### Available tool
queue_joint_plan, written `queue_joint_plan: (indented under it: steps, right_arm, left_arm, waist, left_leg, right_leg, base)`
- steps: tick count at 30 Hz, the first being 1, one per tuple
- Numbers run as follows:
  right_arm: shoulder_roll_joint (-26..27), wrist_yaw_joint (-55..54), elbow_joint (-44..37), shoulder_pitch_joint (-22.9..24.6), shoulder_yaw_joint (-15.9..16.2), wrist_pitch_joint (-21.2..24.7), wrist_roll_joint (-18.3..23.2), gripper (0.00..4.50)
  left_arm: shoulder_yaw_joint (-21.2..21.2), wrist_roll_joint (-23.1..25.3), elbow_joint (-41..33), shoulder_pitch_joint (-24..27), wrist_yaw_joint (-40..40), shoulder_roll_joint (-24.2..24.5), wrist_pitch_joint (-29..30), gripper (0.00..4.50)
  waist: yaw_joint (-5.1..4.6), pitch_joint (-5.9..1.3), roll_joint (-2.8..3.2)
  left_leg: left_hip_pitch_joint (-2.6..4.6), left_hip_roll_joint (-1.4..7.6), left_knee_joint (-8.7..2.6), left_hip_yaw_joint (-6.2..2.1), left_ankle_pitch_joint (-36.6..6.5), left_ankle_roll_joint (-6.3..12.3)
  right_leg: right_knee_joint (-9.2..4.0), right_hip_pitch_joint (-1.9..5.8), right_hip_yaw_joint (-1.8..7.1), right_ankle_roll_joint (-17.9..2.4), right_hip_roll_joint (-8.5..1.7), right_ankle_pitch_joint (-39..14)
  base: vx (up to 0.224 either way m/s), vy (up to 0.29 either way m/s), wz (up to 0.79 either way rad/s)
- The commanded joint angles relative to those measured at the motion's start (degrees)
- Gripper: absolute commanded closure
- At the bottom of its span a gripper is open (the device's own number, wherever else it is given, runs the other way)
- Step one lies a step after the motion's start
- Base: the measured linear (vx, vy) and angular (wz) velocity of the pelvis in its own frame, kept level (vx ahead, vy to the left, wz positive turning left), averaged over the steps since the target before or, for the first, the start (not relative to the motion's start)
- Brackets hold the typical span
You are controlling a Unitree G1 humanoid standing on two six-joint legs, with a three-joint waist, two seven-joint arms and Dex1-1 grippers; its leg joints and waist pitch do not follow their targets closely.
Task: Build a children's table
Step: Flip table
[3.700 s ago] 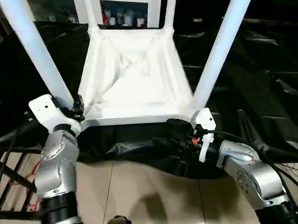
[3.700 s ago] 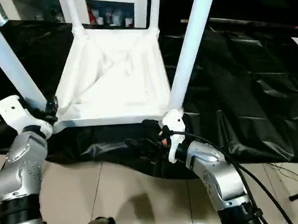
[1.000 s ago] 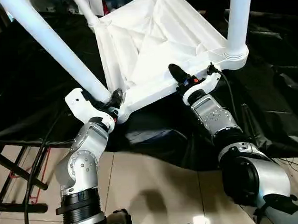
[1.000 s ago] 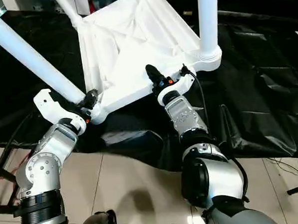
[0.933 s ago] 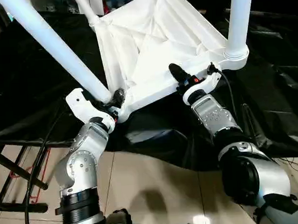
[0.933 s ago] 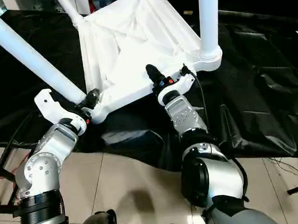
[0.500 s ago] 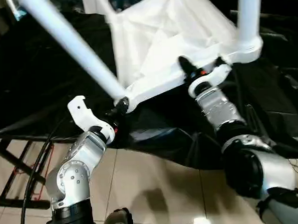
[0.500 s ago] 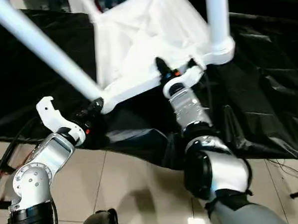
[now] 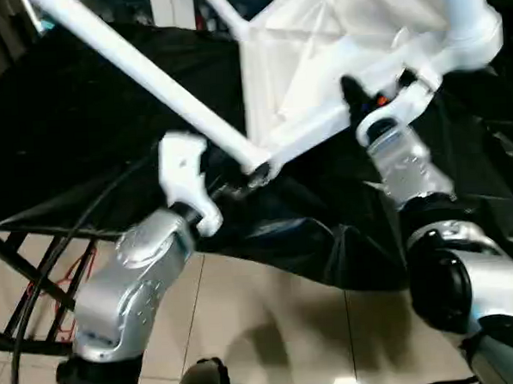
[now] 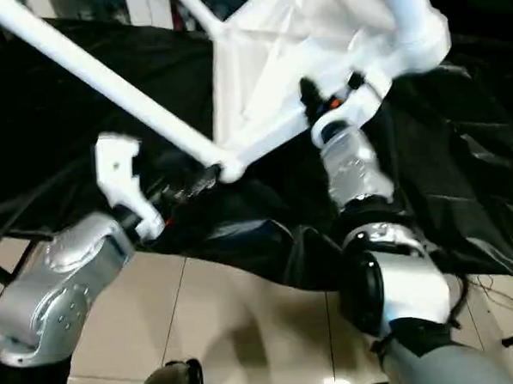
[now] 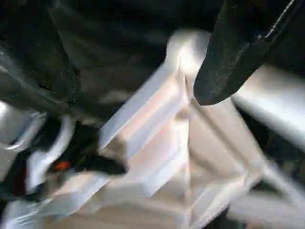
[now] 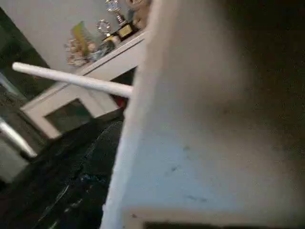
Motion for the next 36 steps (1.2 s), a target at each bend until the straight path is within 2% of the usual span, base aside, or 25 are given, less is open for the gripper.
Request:
queue_joint_plan:
  steps: [1, 2, 3, 4, 5, 6, 7, 9, 10, 11, 12, 16, 18, 19, 22, 27, 28, 30, 31, 34, 36]
  right_arm:
    - [-3.9, -4.8, -1.5, 2.2, 2.4, -1.5, -6.9, 2.43]
    - [-4.8, -6.4, -2.4, 2.6, 3.1, -1.5, -8.4, 2.43]
    - [-5.2, -7.3, -3.4, 3.0, 3.6, -1.2, -9.3, 2.43]
    - [-5.7, -7.9, -4.1, 3.1, 3.8, 0.0, -9.5, 2.43]
    - [-6.8, -8.1, -5.1, 3.3, 5.0, 1.5, -10.6, 2.43]
    - [-7.4, -8.1, -5.3, 3.4, 5.8, 1.8, -11.4, 2.43]
    - [-7.4, -8.1, -5.3, 3.4, 5.8, 1.8, -11.4, 2.43]
    - [-8.5, -7.9, -5.8, 3.4, 7.6, 3.1, -13.1, 2.43]
    - [-9.1, -7.3, -6.2, 3.2, 8.7, 3.9, -13.9, 2.43]
    - [-10.3, -6.2, -6.4, 2.7, 10.3, 4.8, -15.5, 2.43]
    - [-10.9, -5.7, -6.6, 2.4, 10.9, 5.3, -16.1, 2.43]
    - [-13.1, -0.7, -6.7, 1.7, 13.8, 6.5, -17.5, 2.43]
    - [-13.6, 1.4, -6.4, 1.4, 14.2, 6.5, -17.8, 2.46]
    - [-13.7, 1.9, -6.4, 1.4, 14.3, 6.6, -17.8, 2.48]
    - [-14.9, 3.3, -5.0, 0.5, 15.8, 5.7, -19.6, 2.51]
    - [-15.5, 2.4, -2.4, -0.9, 18.1, 3.5, -23.0, 2.51]
    - [-15.2, 2.7, -2.2, -0.9, 18.2, 3.2, -23.0, 1.95]
    - [-14.4, 2.9, -2.1, -0.5, 18.4, 2.2, -23.2, 1.95]
    - [-14.1, 3.1, -2.2, -0.3, 18.3, 1.8, -23.2, 1.74]
    - [-13.3, 2.7, -2.0, 0.2, 18.6, 0.9, -23.4, 1.5]
    - [-12.1, 1.9, -2.4, 1.5, 18.1, -1.1, -23.0, 1.3]
  left_arm:
    - [-1.3, 1.3, -1.6, -1.3, -0.9, 0.8, -1.4, 0.0]
    - [-1.4, 2.1, -1.8, -2.8, -0.6, 1.2, -1.9, 0.0]
    - [-1.5, 2.9, -1.7, -3.5, -0.6, 1.5, -2.6, 0.0]
    - [-1.8, 4.1, -1.2, -4.7, -1.1, 2.0, -4.4, 0.0]
    - [-2.7, 7.7, 0.3, -6.0, -1.3, 3.3, -7.7, 0.0]
    - [-3.2, 9.7, 1.1, -6.6, -1.1, 4.0, -9.1, 0.0]
    - [-3.2, 9.7, 1.1, -6.6, -1.1, 4.0, -9.1, 0.0]
    - [-3.8, 10.2, 2.3, -7.1, -2.6, 5.3, -8.6, 0.0]
    - [-4.4, 11.1, 3.0, -7.5, -3.0, 6.3, -8.4, 0.0]
    - [-5.4, 12.6, 4.0, -8.2, -3.4, 7.5, -9.0, 0.0]
    - [-5.9, 14.0, 4.8, -8.7, -2.8, 8.2, -9.3, 0.0]
    - [-6.4, 17.5, 8.0, -10.9, -2.6, 9.1, -12.1, 0.0]
    - [-6.3, 17.1, 8.0, -11.2, -4.1, 9.1, -12.4, 0.0]
    - [-6.3, 17.0, 8.0, -11.2, -4.5, 9.1, -12.5, 0.0]
    - [-8.7, 21.8, 9.0, -12.9, -3.9, 11.1, -14.5, 0.0]
    - [-9.5, 23.8, 10.7, -15.0, -5.1, 11.6, -17.0, 0.0]
    - [-9.9, 24.2, 10.9, -15.4, -5.8, 11.9, -17.7, 0.0]
    - [-10.8, 25.8, 11.3, -16.7, -6.7, 12.6, -20.0, 0.0]
    - [-10.9, 26.3, 11.5, -17.1, -6.9, 12.7, -20.8, 0.0]
    - [-11.0, 28.1, 11.9, -18.7, -6.4, 12.9, -23.5, 0.0]
    - [-11.4, 32.9, 12.7, -22.1, -4.6, 14.3, -29.5, 0.0]
  waist:
    - [-0.84, -5.36, -0.09]
    - [-0.85, -5.32, -0.11]
    - [-0.68, -5.34, -0.13]
    - [-0.66, -5.35, -0.16]
    - [-0.57, -5.57, -0.21]
    - [-0.47, -5.58, -0.08]
    - [-0.69, -5.5, -0.2]
    - [-0.91, -5.63, -0.15]
    - [-0.94, -5.74, 0.02]
    - [-1.25, -5.9, -0.18]
    - [-1.27, -5.96, -0.1]
    - [-1.37, -5.9, -0.33]
    - [-1.35, -6.15, -0.35]
    - [-1.36, -6.18, -0.37]
    - [-1.48, -6.27, -0.49]
    - [-1.53, -6.34, -0.71]
    - [-1.53, -6.35, -0.7]
    - [-1.56, -6.39, -0.91]
    - [-1.64, -6.38, -0.77]
    - [-1.82, -6.45, -0.91]
    - [-1.9, -6.52, -1.0]
  left_leg:
    - [4.32, 3.85, -4.23, -1.98, -12.4, -5.39]
    - [4.35, 3.87, -4.39, -2.02, -14.2, -6.44]
    - [4.8, 3.87, -4.36, -1.87, -15.9, -7.48]
    - [4.89, 3.89, -4.33, -1.87, -16.5, -7.84]
    - [4.85, 3.88, -4.36, -2.0, -17.6, -8.4]
    - [4.96, 3.97, -4.41, -2.09, -18.3, -9.05]
    - [4.77, 3.94, -4.61, -2.23, -19.7, -10.11]
    - [4.55, 3.88, -4.79, -2.5, -21.1, -11.52]
    - [4.67, 3.84, -4.76, -2.55, -21.6, -11.87]
    - [4.44, 3.68, -4.8, -2.66, -22.4, -12.26]
    - [4.49, 3.7, -4.79, -2.65, -22.6, -12.37]
    - [4.3, 3.69, -4.57, -2.73, -24.2, -12.02]
    - [3.92, 3.78, -4.55, -2.91, -21.7, -10.85]
    - [3.81, 3.74, -4.45, -2.81, -20.6, -10.41]
    - [3.96, 3.74, -4.24, -2.65, -20.3, -9.43]
    - [3.84, 3.62, -3.77, -2.29, -17.3, -8.05]
    - [3.79, 3.6, -3.76, -2.33, -17.1, -7.76]
    - [3.69, 3.66, -3.72, -2.33, -16.2, -7.23]
    - [3.6, 3.64, -3.7, -2.3, -15.9, -7.13]
    - [3.64, 3.67, -3.65, -2.29, -15.9, -6.95]
    - [3.64, 3.73, -3.57, -2.3, -15.5, -6.25]
  right_leg:
    - [-3.83, 0.5, 1.69, -8.5, -2.76, -2.0]
    - [-4.12, 0.5, 1.74, -7.9, -2.91, -4.4]
    - [-4.47, 0.09, 1.88, -7.1, -2.93, -6.5]
    - [-4.54, 0.02, 1.98, -6.9, -3.04, -7.1]
    - [-4.86, 0.22, 2.03, -6.3, -3.16, -9.1]
    - [-4.95, 0.0, 2.02, -5.2, -3.17, -10.3]
    - [-4.95, -0.04, 1.95, -4.6, -3.11, -11.7]
    - [-4.81, 0.0, 1.84, -4.6, -3.32, -12.8]
    - [-4.79, -0.11, 1.81, -4.7, -3.31, -13.0]
    - [-4.73, -0.01, 1.75, -4.8, -3.18, -12.9]
    - [-4.7, -0.09, 1.75, -4.9, -3.27, -13.1]
    - [-5.05, -0.08, 1.94, -5.5, -3.58, -14.7]
    - [-4.6, 0.42, 1.72, -6.5, -3.55, -11.9]
    - [-4.5, 0.41, 1.67, -7.2, -3.45, -10.3]
    - [-4.46, 0.3, 1.71, -7.8, -3.34, -9.8]
    - [-4.12, 0.31, 1.67, -9.5, -3.19, -7.0]
    - [-4.19, 0.37, 1.69, -9.6, -3.24, -7.1]
    - [-4.03, 0.44, 1.58, -9.8, -3.12, -6.5]
    - [-4.02, 0.44, 1.6, -10.0, -3.16, -6.4]
    - [-3.95, 0.51, 1.62, -10.1, -3.22, -5.9]
    - [-4.01, 0.58, 1.64, -10.0, -3.28, -5.3]
  base:
    - [0.0, 0.0, 0.0]
    - [0.0, 0.0, 0.0]
    - [0.0, 0.0, 0.0]
    - [0.0, 0.0, 0.0]
    - [0.0, 0.0, 0.0]
    - [0.0, 0.0, 0.0]
    - [0.0, 0.0, 0.0]
    - [0.0, 0.0, 0.0]
    - [0.0, 0.0, 0.0]
    - [0.0, 0.0, 0.0]
    - [0.0, 0.0, 0.0]
    - [0.0, 0.0, 0.0]
    - [0.0, 0.0, 0.0]
    - [0.0, 0.0, 0.0]
    - [0.0, 0.0, 0.0]
    - [0.0, 0.0, 0.0]
    - [0.0, 0.0, 0.0]
    - [0.0, 0.0, 0.0]
    - [0.0, 0.0, 0.0]
    - [0.0, 0.0, 0.0]
    - [0.0, 0.0, 0.0]
